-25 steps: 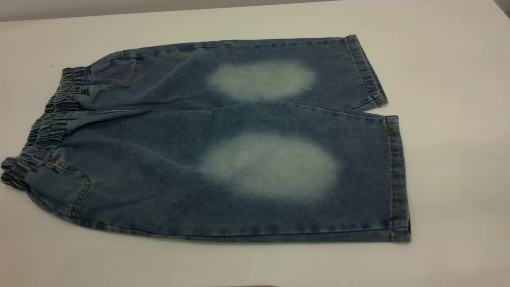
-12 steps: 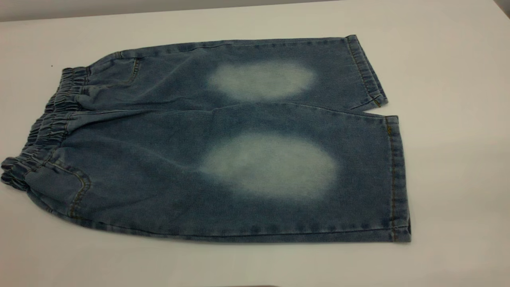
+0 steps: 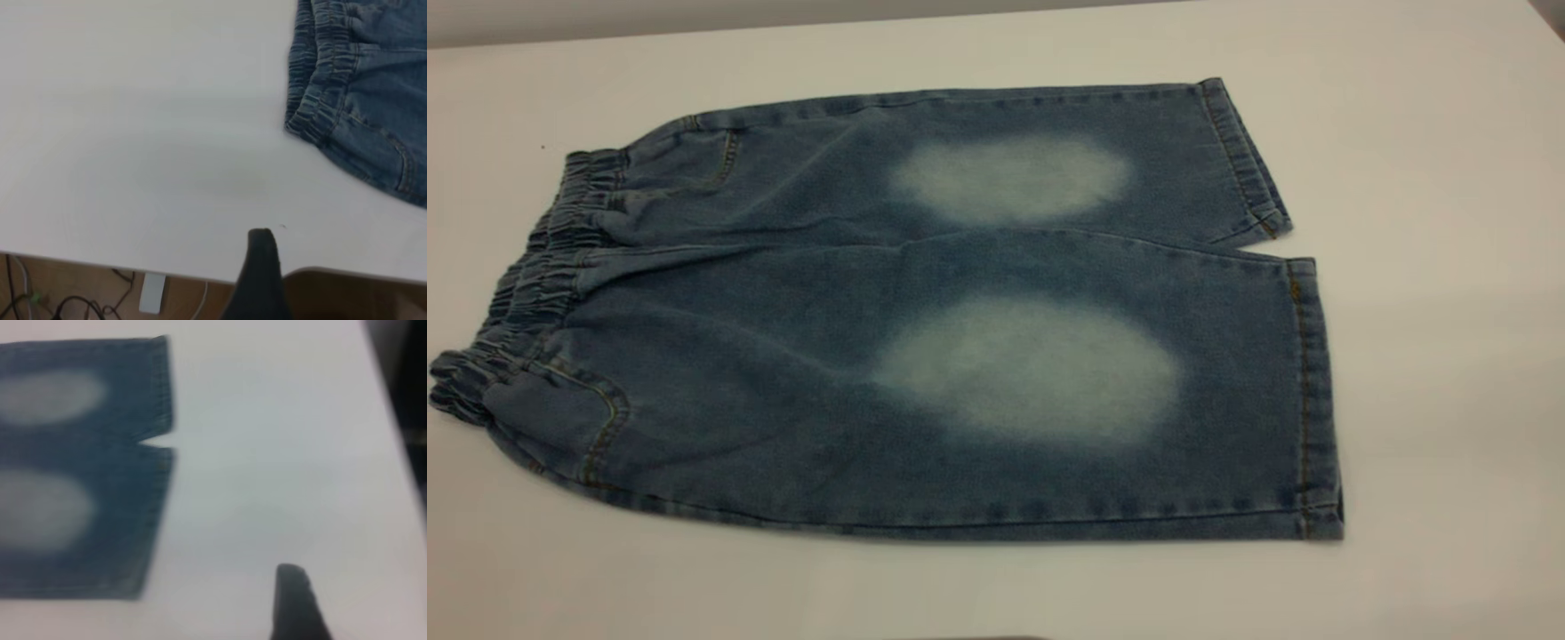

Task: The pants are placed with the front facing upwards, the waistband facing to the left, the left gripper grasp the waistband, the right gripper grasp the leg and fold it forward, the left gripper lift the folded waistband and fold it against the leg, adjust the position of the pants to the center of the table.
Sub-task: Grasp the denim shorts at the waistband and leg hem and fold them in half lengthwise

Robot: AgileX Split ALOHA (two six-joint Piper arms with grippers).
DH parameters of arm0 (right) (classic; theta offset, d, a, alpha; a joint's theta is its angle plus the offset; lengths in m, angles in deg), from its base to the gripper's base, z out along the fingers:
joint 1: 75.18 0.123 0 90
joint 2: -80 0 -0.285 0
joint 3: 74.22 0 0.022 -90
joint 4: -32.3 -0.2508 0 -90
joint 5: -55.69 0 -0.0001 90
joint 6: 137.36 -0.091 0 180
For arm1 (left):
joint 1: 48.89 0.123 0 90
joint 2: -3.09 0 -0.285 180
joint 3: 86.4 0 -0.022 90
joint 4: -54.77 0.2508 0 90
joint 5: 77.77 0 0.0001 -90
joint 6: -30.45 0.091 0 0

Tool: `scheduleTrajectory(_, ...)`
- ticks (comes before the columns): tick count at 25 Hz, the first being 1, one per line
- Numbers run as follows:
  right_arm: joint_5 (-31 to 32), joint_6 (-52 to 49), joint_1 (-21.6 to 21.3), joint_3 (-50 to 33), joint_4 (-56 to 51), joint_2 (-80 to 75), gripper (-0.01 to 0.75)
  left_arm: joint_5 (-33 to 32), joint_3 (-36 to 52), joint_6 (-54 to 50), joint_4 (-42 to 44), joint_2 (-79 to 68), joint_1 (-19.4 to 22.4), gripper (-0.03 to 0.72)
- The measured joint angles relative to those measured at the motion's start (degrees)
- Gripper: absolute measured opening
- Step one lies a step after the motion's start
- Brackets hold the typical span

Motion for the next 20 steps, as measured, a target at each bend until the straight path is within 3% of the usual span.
scheduleTrajectory(7,-10.38,8.27,0.0,0.26,-12.96,-18.45,0.486,7.64,-7.14,-3.39,0.11,-24.87,0.0,0.559)
scheduleTrajectory(20,-18.45,23.13,0.0,0.26,-28.73,-48.79,0.498,23.4,-7.89,-10.1,-0.12,-61.17,0.0,0.552)
